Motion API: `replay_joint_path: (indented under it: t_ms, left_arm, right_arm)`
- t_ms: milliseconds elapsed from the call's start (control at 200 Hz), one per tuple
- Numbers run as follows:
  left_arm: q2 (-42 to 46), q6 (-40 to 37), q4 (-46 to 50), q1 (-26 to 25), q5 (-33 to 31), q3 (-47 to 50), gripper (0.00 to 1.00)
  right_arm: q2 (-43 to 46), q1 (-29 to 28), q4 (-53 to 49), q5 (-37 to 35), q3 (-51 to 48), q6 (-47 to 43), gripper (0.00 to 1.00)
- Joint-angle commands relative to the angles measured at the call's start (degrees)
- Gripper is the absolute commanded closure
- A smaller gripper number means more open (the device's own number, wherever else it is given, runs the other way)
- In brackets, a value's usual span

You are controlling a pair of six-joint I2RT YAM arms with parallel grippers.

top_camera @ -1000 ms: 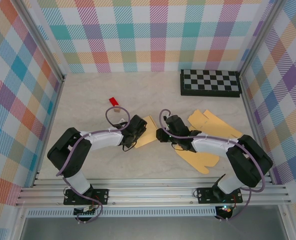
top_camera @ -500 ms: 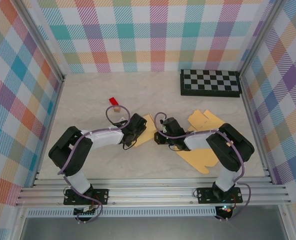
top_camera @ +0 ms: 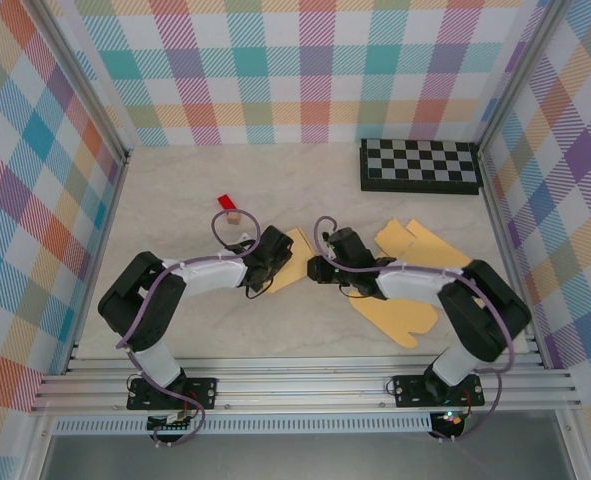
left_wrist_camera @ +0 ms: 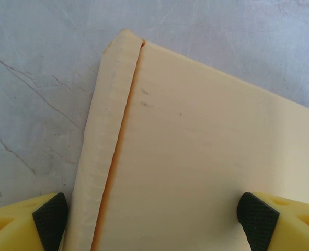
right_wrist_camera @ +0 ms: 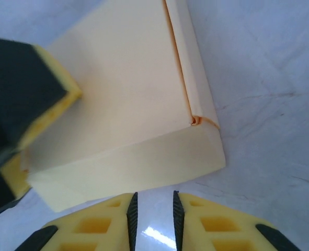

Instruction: Fold the paper box

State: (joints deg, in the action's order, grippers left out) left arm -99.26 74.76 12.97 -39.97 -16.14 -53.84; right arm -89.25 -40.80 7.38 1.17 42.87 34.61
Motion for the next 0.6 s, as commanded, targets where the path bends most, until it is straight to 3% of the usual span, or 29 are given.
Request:
replay_joint_path:
  t_ms: [0,225,595]
  left_arm:
    - [-5.7,-5.0,13.6,0.5,4.7,2.8,0.12]
    - [-5.1,-9.0,15.7,0.9,3.9,1.3,0.12]
    - [-1.0,-14.4,19.9,1.5,2.2,-2.0,0.09]
  right_arm:
    - [5.1,1.7,-10.1,-3.8,2.5,-5.1,0.56]
    - [-1.1,10.2,-18.2,5.7,10.9,-11.4,0.49]
    - [-16.1,10.4,-19.7,14.6,23.7,-12.0,0.49]
